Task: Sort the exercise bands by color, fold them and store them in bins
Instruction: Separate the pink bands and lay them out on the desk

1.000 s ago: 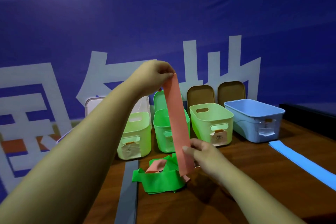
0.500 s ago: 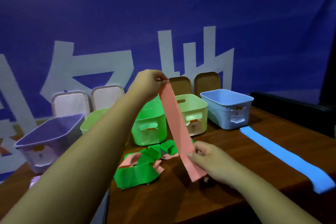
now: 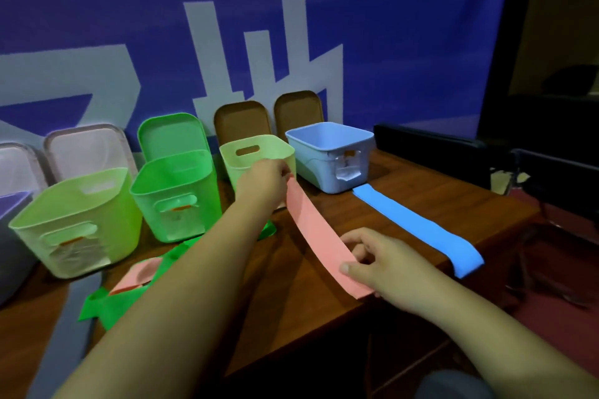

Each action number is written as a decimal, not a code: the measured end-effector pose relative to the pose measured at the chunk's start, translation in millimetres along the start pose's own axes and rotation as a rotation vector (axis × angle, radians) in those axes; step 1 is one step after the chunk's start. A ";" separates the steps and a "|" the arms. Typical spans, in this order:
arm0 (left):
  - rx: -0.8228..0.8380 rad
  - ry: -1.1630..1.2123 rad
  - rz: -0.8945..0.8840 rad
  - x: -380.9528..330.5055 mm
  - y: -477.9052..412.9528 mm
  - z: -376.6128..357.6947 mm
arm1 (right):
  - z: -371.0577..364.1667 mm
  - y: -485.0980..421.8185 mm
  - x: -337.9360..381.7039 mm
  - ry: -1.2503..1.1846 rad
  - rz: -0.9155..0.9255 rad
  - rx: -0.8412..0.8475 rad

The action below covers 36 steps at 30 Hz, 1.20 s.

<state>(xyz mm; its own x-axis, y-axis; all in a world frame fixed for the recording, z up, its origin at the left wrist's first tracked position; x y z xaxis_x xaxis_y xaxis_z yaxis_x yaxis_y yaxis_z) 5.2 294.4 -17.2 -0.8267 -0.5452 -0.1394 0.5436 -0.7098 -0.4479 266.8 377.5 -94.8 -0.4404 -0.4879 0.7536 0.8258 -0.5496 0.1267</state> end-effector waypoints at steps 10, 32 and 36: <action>0.197 -0.293 -0.067 3.0 10.5 -72.1 | 6.9 -5.4 -17.4 0.285 0.032 -0.025; 0.375 -0.021 -0.193 31.9 108.3 51.3 | -35.3 -15.4 67.7 0.256 0.173 -0.042; 0.597 -0.076 -0.268 63.4 163.5 59.3 | -74.3 -23.6 95.6 0.262 0.216 0.027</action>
<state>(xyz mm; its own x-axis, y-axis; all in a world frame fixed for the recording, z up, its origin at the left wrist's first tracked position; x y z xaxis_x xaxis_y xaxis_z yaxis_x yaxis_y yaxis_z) 50.3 117.4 -46.9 -0.9439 -0.3297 -0.0184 0.3257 -0.9389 0.1114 179.1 293.4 -73.6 -0.3272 -0.7503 0.5744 0.9173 -0.3983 0.0023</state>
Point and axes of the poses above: each hand's wrist, its own y-axis away from the middle knuckle, its own z-axis out of the back of the hand, x = y × z, the point moved 4 cm from there along -y, towards the middle knuckle, and after that the axes turned 15 degrees about -z, right-handed, at the moved point
